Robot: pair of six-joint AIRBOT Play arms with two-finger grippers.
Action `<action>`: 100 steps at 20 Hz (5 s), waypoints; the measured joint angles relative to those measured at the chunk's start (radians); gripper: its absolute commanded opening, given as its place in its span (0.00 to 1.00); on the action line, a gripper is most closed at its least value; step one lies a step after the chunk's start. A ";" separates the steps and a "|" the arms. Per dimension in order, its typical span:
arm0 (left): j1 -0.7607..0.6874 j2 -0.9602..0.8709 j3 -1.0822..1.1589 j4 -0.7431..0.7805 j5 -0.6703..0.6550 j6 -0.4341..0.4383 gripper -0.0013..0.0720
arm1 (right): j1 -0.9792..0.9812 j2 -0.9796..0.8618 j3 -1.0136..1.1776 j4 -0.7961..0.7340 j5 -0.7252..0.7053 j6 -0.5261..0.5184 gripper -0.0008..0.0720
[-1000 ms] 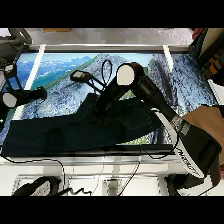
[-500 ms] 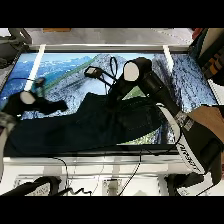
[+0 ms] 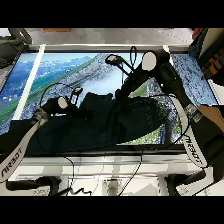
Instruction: Fold the clothes and pants, and hang the long-sleeved shirts on hangers.
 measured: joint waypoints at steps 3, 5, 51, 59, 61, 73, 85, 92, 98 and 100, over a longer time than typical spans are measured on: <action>-0.016 -0.037 0.000 -0.002 0.046 0.008 0.13 | -0.014 0.000 0.000 -0.002 -0.016 0.002 0.79; -0.021 -0.047 0.000 -0.005 0.057 0.017 0.05 | -0.018 0.000 0.000 -0.011 -0.024 0.002 0.77; 0.022 0.333 0.224 0.258 0.506 0.318 0.04 | -0.485 -0.039 -0.692 0.473 -0.652 0.220 0.06; 0.149 0.325 0.225 0.257 0.620 0.187 0.04 | -0.579 0.320 -0.814 0.242 -0.619 0.256 0.06; 0.158 0.317 0.225 0.257 0.626 0.176 0.04 | -0.588 0.440 -0.917 0.220 -0.612 0.259 0.06; 0.180 0.183 0.225 0.257 0.669 0.159 0.04 | -0.598 1.083 -1.446 -0.055 -0.477 0.449 0.06; 0.301 0.091 0.225 0.392 0.380 -0.005 0.04 | -0.599 1.189 -1.553 -0.181 -0.399 0.499 0.06; 0.390 0.129 0.225 0.432 0.486 -0.130 0.04 | -0.598 1.191 -1.580 -0.259 -0.397 0.510 0.06; 0.361 0.146 0.225 0.439 0.684 -0.148 0.04 | -0.598 1.191 -1.586 -0.288 -0.396 0.524 0.06; 0.333 0.139 0.225 0.440 0.695 -0.151 0.04 | -0.598 1.191 -1.587 -0.295 -0.394 0.525 0.06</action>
